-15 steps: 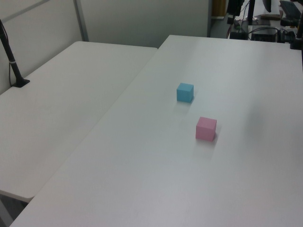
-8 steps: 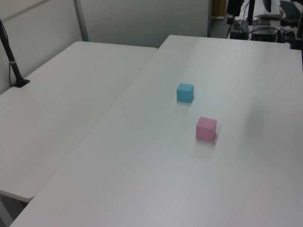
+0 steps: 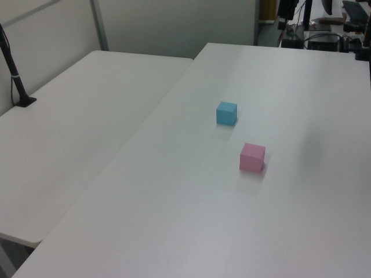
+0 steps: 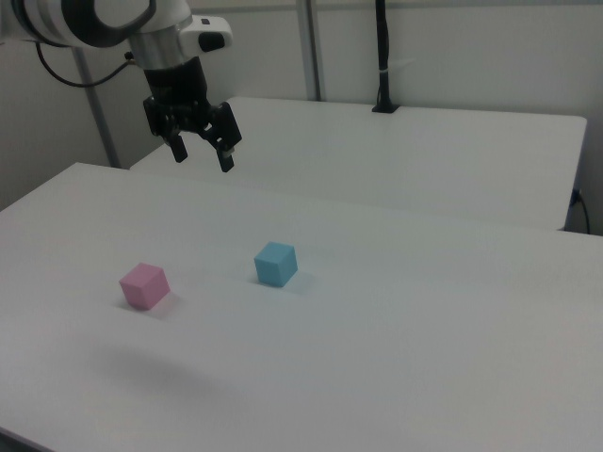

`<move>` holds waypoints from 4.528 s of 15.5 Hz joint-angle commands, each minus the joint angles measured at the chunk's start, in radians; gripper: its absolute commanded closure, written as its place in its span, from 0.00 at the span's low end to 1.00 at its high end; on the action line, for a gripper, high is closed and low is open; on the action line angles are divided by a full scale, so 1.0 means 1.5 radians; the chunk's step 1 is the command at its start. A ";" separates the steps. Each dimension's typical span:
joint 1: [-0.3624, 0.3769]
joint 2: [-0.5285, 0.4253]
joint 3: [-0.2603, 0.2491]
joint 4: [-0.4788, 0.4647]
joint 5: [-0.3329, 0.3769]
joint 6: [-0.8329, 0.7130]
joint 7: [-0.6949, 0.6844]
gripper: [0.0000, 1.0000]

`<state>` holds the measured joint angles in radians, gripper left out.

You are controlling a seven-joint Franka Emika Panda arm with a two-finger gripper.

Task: Put blue cube on pink cube

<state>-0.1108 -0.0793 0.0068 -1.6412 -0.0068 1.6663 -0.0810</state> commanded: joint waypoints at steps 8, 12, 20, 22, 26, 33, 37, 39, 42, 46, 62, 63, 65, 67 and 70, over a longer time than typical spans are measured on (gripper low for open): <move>0.006 -0.012 0.000 -0.010 0.015 0.000 -0.029 0.00; 0.007 -0.011 0.000 -0.012 0.013 -0.017 -0.039 0.00; 0.005 -0.004 -0.004 -0.017 0.049 0.006 -0.039 0.00; 0.004 -0.001 -0.007 -0.031 0.092 0.023 -0.039 0.00; 0.006 0.017 -0.007 -0.040 0.099 0.069 -0.038 0.00; 0.053 0.125 -0.006 -0.018 0.076 0.211 0.026 0.00; 0.063 0.193 -0.002 0.003 0.030 0.262 0.057 0.00; 0.080 0.222 -0.003 0.003 -0.012 0.308 0.089 0.00; 0.081 0.252 -0.001 0.003 -0.092 0.339 0.147 0.00; 0.081 0.285 -0.001 0.003 -0.117 0.355 0.155 0.00; 0.078 0.371 0.001 -0.003 -0.196 0.393 0.189 0.00; 0.079 0.379 0.001 -0.003 -0.199 0.396 0.189 0.00; 0.081 0.390 0.002 -0.003 -0.204 0.397 0.191 0.00; 0.081 0.390 0.002 -0.003 -0.211 0.397 0.192 0.06; 0.079 0.389 0.003 -0.003 -0.203 0.396 0.196 0.53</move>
<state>0.0038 0.5061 0.0112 -1.6503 -0.2984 2.2455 0.1816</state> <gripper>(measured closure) 0.048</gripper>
